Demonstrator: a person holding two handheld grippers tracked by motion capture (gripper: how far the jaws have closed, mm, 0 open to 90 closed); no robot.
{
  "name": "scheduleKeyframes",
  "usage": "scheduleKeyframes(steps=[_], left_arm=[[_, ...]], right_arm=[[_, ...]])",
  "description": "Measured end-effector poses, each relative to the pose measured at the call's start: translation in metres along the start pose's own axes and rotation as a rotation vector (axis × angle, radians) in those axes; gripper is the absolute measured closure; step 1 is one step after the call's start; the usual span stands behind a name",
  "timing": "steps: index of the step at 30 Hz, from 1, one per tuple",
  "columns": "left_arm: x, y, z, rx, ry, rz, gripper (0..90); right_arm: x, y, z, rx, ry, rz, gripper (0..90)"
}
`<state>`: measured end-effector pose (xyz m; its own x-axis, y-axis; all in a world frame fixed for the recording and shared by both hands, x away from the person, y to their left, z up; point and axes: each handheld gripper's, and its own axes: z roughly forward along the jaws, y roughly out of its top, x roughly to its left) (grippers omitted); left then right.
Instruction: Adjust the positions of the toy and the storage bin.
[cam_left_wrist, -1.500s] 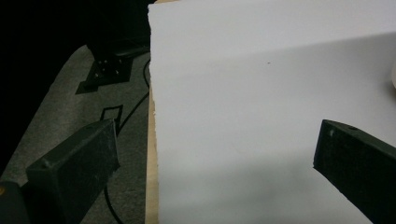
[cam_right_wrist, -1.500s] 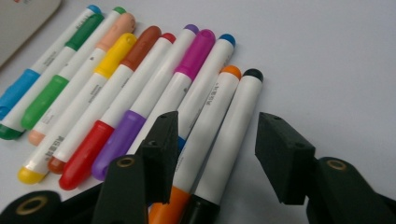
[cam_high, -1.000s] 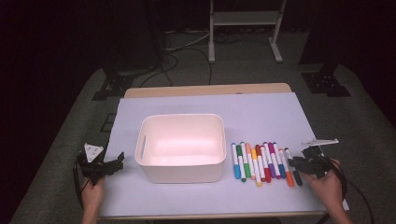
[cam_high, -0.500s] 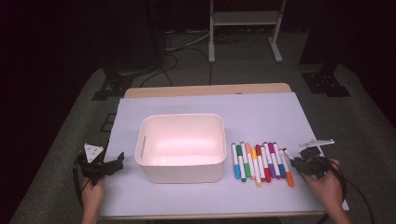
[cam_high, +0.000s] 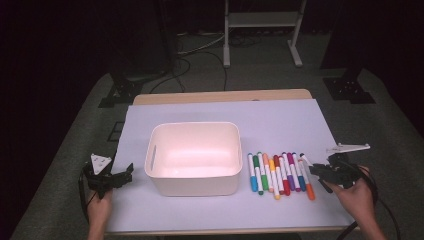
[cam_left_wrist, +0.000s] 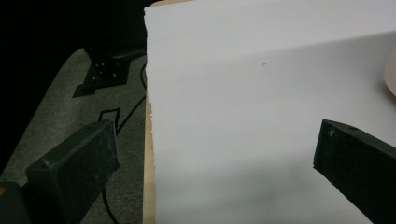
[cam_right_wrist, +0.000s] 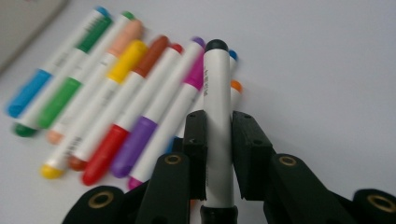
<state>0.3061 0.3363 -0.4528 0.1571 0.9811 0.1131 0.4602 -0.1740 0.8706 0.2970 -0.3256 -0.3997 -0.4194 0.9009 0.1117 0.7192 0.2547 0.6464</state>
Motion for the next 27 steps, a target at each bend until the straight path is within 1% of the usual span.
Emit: scheduleKeyframes(steps=[1, 2, 3, 4, 5, 6, 7, 8, 10, 13, 14, 15, 16, 17, 18, 19, 20, 21, 22, 23, 24, 25, 27], left_arm=[[0.000, 0.000, 0.000, 0.000, 0.000, 0.000, 0.0], [0.000, 0.000, 0.000, -0.002, 0.000, -0.002, 0.0], [0.000, 0.000, 0.000, -0.001, -0.001, 0.002, 0.0], [0.000, 0.000, 0.000, -0.001, -0.001, 0.002, 0.0], [0.000, 0.000, 0.000, -0.001, -0.002, 0.003, 0.0], [0.000, 0.000, 0.000, 0.000, -0.003, 0.003, 0.0], [0.000, 0.000, 0.000, 0.000, -0.004, 0.004, 0.0], [0.000, 0.000, 0.000, 0.000, -0.004, 0.004, 0.0], [0.000, 0.000, 0.000, -0.001, -0.006, 0.005, 0.0], [0.000, 0.000, 0.000, -0.006, -0.008, 0.006, 0.0], [0.000, 0.000, 0.000, -0.006, -0.009, 0.007, 0.0], [0.000, 0.000, 0.000, -0.004, -0.009, 0.007, 0.0], [0.000, 0.000, 0.000, -0.004, -0.009, 0.006, 0.0], [0.000, 0.000, 0.000, -0.004, -0.009, 0.006, 0.0], [0.000, 0.000, 0.000, -0.004, -0.010, 0.006, 0.0], [0.000, 0.000, 0.000, -0.004, -0.011, 0.006, 0.0], [0.000, 0.000, 0.000, -0.002, -0.012, 0.007, 0.0], [0.000, 0.000, 0.000, -0.002, -0.012, 0.007, 0.0], [0.000, 0.000, 0.000, -0.002, -0.012, 0.007, 0.0], [0.000, 0.000, 0.000, -0.002, -0.013, 0.008, 0.0], [0.000, 0.000, 0.000, -0.004, -0.014, 0.009, 0.0], [0.000, 0.000, 0.000, -0.004, -0.016, 0.009, 0.0], [0.000, 0.000, 0.000, -0.005, -0.017, 0.009, 0.0]], right_arm=[[0.000, 0.000, 0.000, 0.000, 0.000, 0.000, 75.6], [0.002, 0.003, -0.003, -0.009, 0.011, -0.007, 75.6], [0.006, 0.009, -0.008, -0.019, 0.037, -0.023, 75.6], [0.006, 0.009, -0.008, -0.019, 0.037, -0.023, 75.6], [0.008, 0.012, -0.011, -0.026, 0.050, -0.025, 75.6], [0.013, 0.020, -0.017, -0.037, 0.093, -0.041, 75.6], [0.014, 0.022, -0.018, -0.044, 0.107, -0.048, 75.6], [0.014, 0.022, -0.018, -0.044, 0.107, -0.048, 75.6], [0.018, 0.030, -0.022, -0.065, 0.159, -0.056, 75.6], [0.025, 0.042, -0.026, -0.075, 0.213, -0.079, 75.6], [0.027, 0.046, -0.028, -0.078, 0.225, -0.090, 75.6], [0.033, 0.056, -0.031, -0.088, 0.253, -0.111, 75.6], [0.035, 0.060, -0.033, -0.092, 0.262, -0.119, 75.6], [0.035, 0.060, -0.033, -0.092, 0.262, -0.119, 75.6], [0.038, 0.065, -0.035, -0.095, 0.273, -0.131, 75.6], [0.041, 0.072, -0.038, -0.098, 0.285, -0.147, 75.6], [0.048, 0.082, -0.042, -0.102, 0.302, -0.172, 75.6], [0.048, 0.082, -0.042, -0.102, 0.302, -0.172, 75.6], [0.055, 0.092, -0.044, -0.105, 0.317, -0.197, 75.6], [0.055, 0.092, -0.044, -0.105, 0.317, -0.197, 75.6], [0.058, 0.096, -0.045, -0.109, 0.328, -0.210, 75.6], [0.066, 0.105, -0.047, -0.110, 0.345, -0.233, 75.6], [0.072, 0.113, -0.048, -0.112, 0.365, -0.259, 75.6]])
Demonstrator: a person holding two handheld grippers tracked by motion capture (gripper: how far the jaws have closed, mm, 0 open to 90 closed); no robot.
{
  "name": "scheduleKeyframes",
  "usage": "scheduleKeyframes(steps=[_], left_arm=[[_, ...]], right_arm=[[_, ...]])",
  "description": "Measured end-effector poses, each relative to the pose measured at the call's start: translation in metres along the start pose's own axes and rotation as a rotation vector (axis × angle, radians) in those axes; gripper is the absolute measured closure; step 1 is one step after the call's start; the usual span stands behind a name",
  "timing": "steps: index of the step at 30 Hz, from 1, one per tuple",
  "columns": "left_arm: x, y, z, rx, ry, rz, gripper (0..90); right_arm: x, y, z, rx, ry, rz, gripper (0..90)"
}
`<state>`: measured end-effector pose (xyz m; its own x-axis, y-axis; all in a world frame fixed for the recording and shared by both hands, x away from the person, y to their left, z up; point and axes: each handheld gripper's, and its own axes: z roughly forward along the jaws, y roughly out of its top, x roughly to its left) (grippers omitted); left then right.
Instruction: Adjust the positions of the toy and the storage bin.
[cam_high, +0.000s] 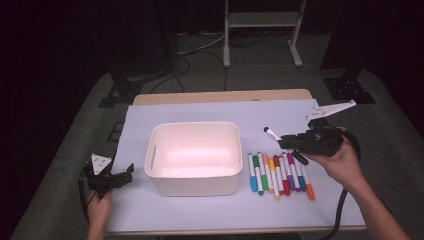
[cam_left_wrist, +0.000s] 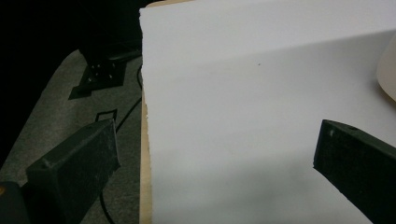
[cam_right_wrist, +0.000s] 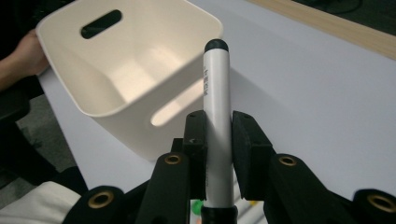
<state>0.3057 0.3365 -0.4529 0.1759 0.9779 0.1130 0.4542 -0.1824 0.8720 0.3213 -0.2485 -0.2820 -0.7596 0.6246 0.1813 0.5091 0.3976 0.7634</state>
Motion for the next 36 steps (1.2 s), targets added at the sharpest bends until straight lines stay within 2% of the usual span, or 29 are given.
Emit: scheduleKeyframes(steps=[1, 2, 6, 8, 9, 12, 13, 22, 24, 26, 36], left_arm=[[0.000, 0.000, 0.000, 0.000, 0.000, 0.000, 0.0], [0.000, 0.000, 0.000, -0.004, 0.000, 0.000, 0.0], [0.000, 0.000, -0.001, -0.009, -0.001, 0.000, 0.0], [0.000, 0.000, -0.001, -0.008, -0.002, 0.002, 0.0], [0.000, 0.000, -0.001, -0.009, -0.002, 0.003, 0.0], [0.000, -0.001, -0.001, -0.012, -0.003, 0.003, 0.0], [0.000, -0.001, -0.001, -0.012, -0.005, 0.002, 0.0], [0.000, 0.000, -0.002, -0.010, -0.008, 0.003, 0.0], [0.000, 0.000, -0.002, -0.011, -0.008, 0.003, 0.0], [0.000, 0.000, -0.002, -0.010, -0.009, 0.003, 0.0], [0.000, 0.000, -0.002, -0.011, -0.011, 0.005, 0.0]], right_arm=[[0.000, 0.000, 0.000, 0.000, 0.000, 0.000, 75.6], [0.006, 0.012, 0.003, 0.005, 0.018, -0.026, 75.6], [0.017, 0.031, 0.012, 0.010, 0.068, -0.078, 75.6], [0.020, 0.036, 0.014, 0.014, 0.079, -0.090, 75.6], [0.026, 0.044, 0.020, 0.023, 0.096, -0.117, 75.6], [0.032, 0.052, 0.025, 0.030, 0.116, -0.137, 75.6], [0.037, 0.059, 0.029, 0.035, 0.134, -0.161, 75.6], [0.058, 0.079, 0.052, 0.074, 0.212, -0.236, 75.6], [0.060, 0.081, 0.055, 0.079, 0.219, -0.239, 75.6], [0.068, 0.087, 0.065, 0.097, 0.240, -0.277, 75.6], [0.089, 0.101, 0.097, 0.136, 0.303, -0.343, 75.6]])
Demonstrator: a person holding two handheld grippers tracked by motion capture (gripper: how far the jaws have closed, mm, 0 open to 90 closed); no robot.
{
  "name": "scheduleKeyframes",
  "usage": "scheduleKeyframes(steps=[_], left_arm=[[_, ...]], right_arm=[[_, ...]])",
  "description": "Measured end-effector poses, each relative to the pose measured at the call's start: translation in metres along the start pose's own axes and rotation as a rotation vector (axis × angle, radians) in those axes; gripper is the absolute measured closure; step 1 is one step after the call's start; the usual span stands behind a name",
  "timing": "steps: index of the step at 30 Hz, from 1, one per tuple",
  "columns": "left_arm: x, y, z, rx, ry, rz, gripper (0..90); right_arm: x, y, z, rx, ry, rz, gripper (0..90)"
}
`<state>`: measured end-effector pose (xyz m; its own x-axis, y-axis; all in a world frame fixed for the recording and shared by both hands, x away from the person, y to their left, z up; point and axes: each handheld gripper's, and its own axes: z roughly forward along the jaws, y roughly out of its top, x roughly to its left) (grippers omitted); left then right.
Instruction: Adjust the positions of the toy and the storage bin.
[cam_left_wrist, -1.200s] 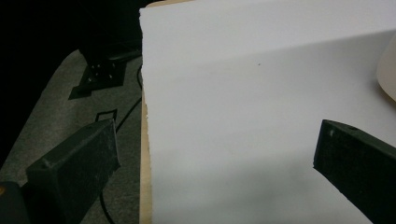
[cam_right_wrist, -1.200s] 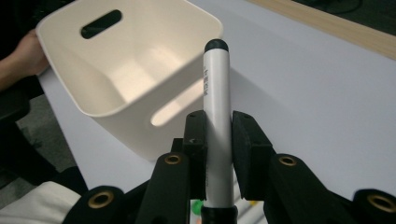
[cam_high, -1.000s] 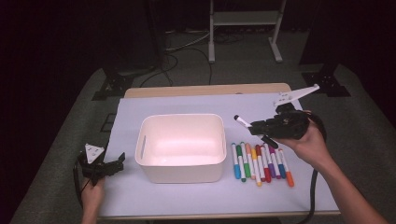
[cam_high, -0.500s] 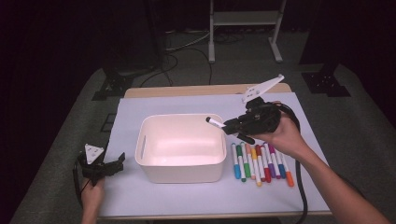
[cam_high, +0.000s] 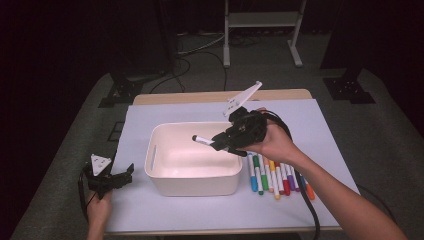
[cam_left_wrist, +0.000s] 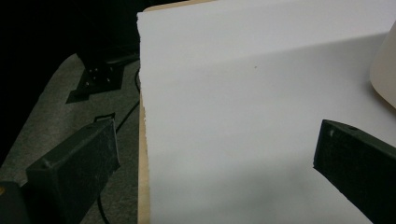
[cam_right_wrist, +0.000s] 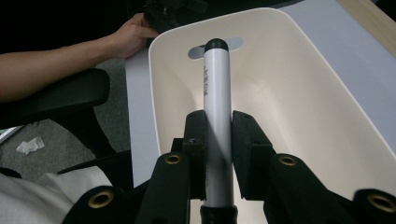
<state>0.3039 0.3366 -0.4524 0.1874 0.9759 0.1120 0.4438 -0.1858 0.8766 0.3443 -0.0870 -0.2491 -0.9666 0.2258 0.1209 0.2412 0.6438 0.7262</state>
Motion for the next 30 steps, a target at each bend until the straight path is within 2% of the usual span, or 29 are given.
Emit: scheduleKeyframes(steps=[3, 6, 7, 9, 10, 12, 16, 25, 26, 30], left_arm=[[0.000, 0.000, 0.000, 0.000, 0.000, 0.000, 0.0], [0.000, 0.000, 0.000, 0.000, -0.001, -0.002, 0.0], [0.000, 0.000, 0.000, 0.000, -0.002, -0.001, 0.0], [0.000, 0.000, 0.000, 0.000, -0.003, 0.001, 0.0], [0.000, 0.000, 0.000, 0.000, -0.004, -0.001, 0.0], [0.000, 0.000, 0.000, 0.000, -0.004, -0.002, 0.0], [0.000, 0.000, 0.000, -0.004, -0.006, -0.003, 0.0], [0.000, 0.000, 0.001, -0.004, -0.007, -0.005, 0.0], [0.001, 0.000, 0.001, -0.003, -0.008, -0.005, 0.0], [0.000, 0.000, 0.000, -0.007, -0.008, -0.007, 0.0]], right_arm=[[0.001, 0.008, 0.016, 0.015, 0.032, -0.012, 75.6], [0.001, 0.011, 0.024, 0.030, 0.046, -0.023, 75.6], [0.001, 0.014, 0.034, 0.045, 0.061, -0.030, 75.6], [0.001, 0.015, 0.037, 0.050, 0.066, -0.032, 75.6], [0.000, 0.017, 0.047, 0.061, 0.076, -0.042, 75.6], [0.000, 0.017, 0.050, 0.064, 0.079, -0.045, 75.6], [0.001, 0.020, 0.070, 0.084, 0.111, -0.055, 75.6], [-0.001, 0.019, 0.099, 0.128, 0.140, -0.076, 75.6], [0.000, 0.018, 0.106, 0.149, 0.142, -0.075, 75.6], [-0.001, 0.016, 0.114, 0.167, 0.149, -0.076, 75.6]])
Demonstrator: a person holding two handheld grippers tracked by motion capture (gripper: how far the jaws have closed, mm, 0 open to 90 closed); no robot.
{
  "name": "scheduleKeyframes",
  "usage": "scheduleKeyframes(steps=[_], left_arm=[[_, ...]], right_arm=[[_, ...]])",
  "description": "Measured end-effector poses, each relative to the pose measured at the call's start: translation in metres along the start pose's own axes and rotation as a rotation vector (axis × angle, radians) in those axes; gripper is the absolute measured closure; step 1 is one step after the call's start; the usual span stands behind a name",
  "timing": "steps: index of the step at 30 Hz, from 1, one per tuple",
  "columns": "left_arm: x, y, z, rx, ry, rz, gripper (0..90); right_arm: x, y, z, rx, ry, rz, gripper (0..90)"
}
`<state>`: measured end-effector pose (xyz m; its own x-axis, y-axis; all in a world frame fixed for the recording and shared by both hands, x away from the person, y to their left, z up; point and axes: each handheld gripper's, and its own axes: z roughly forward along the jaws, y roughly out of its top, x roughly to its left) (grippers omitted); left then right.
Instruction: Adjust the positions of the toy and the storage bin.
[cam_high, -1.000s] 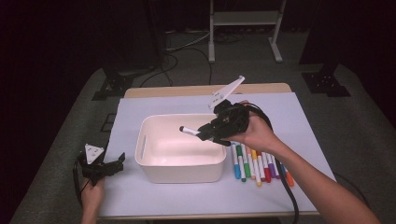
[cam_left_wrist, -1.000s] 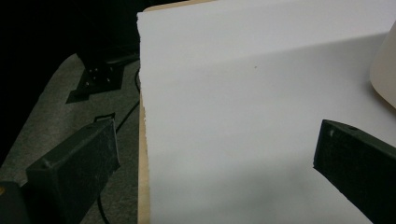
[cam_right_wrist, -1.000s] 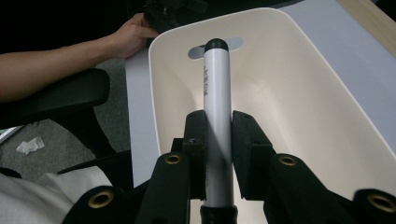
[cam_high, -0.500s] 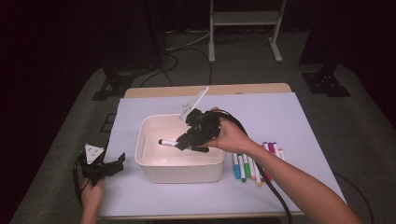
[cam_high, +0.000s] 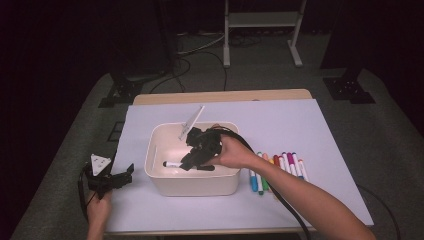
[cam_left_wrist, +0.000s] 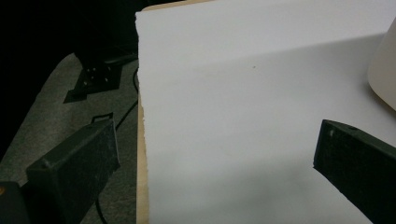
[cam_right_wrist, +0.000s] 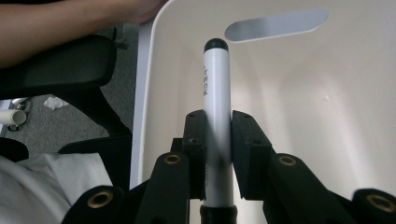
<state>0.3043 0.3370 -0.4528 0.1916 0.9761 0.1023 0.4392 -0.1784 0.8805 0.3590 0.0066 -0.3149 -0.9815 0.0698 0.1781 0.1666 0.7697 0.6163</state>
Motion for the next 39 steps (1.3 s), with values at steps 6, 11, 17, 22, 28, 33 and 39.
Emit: scheduleKeyframes(steps=[6, 11, 17, 22, 28, 33, 39], left_arm=[[0.000, 0.000, 0.000, 0.003, -0.001, 0.002, 0.0], [0.001, 0.000, 0.000, 0.003, -0.002, 0.001, 0.0], [0.001, 0.000, 0.000, 0.004, -0.003, 0.000, 0.0], [0.001, 0.000, 0.000, 0.003, -0.003, 0.000, 0.0], [0.001, 0.000, 0.000, 0.001, -0.003, -0.004, 0.0], [0.001, 0.000, -0.001, 0.001, -0.004, -0.005, 0.0], [0.001, 0.000, -0.001, 0.005, -0.004, -0.002, 0.0]], right_arm=[[-0.004, -0.001, 0.015, 0.043, 0.000, 0.007, 75.6], [-0.005, -0.001, 0.022, 0.066, 0.004, 0.012, 75.6], [-0.004, -0.001, 0.031, 0.097, 0.014, 0.009, 75.6], [-0.005, -0.003, 0.039, 0.124, 0.022, 0.013, 75.6], [-0.004, -0.004, 0.043, 0.152, 0.019, 0.019, 75.5], [-0.005, -0.003, 0.042, 0.152, 0.015, 0.025, 71.9], [-0.003, -0.006, 0.014, 0.080, -0.016, 0.036, 64.9]])
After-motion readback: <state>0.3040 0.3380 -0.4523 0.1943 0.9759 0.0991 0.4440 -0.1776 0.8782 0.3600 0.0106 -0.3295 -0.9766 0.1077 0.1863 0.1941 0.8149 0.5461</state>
